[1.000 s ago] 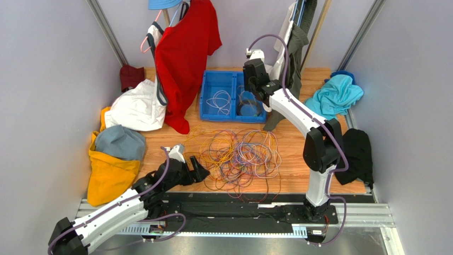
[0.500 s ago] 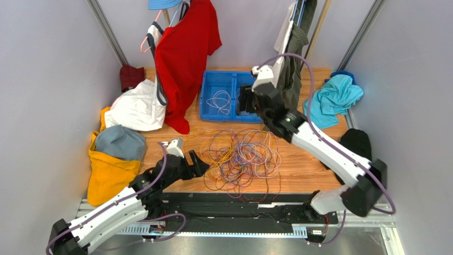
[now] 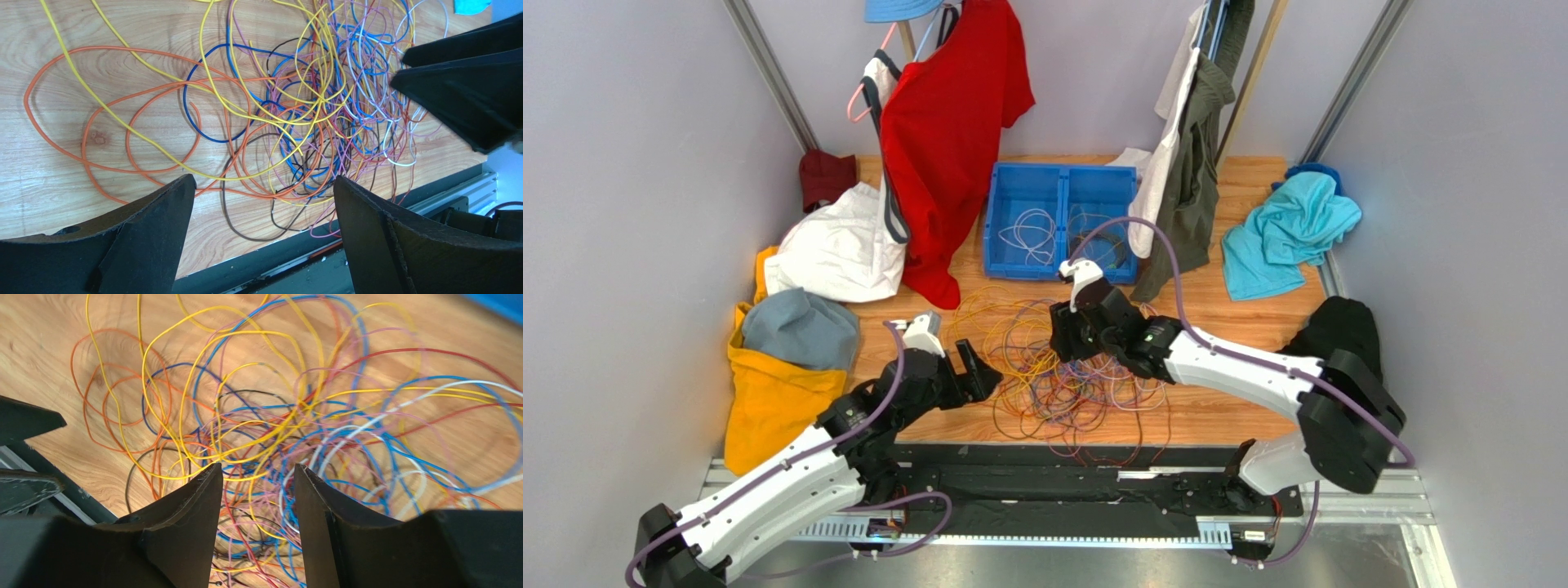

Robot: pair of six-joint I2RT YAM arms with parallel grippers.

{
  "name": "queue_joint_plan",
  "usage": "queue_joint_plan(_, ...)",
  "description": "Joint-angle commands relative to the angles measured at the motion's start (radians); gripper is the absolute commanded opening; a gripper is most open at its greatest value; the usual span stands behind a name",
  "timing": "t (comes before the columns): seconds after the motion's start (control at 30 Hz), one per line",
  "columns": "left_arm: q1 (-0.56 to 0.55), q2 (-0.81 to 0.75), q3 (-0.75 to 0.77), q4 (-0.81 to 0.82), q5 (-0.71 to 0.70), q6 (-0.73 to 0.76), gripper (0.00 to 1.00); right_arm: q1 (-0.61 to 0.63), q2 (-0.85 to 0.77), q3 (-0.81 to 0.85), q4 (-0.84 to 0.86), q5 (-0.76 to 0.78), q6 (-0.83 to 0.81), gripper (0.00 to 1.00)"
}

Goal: Untangle the cables

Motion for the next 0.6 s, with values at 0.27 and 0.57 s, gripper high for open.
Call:
queue_joint_plan(0.27,-0.001,-0.107,0.006,-0.077,-0.027,-0.007,0.92,0.07,0.213,0.114,0.045,-0.059,0.034,0.57)
queue_joint_plan(0.57,-0.001,-0.108,-0.002,-0.076,-0.019,-0.011,0.92,0.081,0.259,0.139,-0.002,-0.003,0.037,0.21)
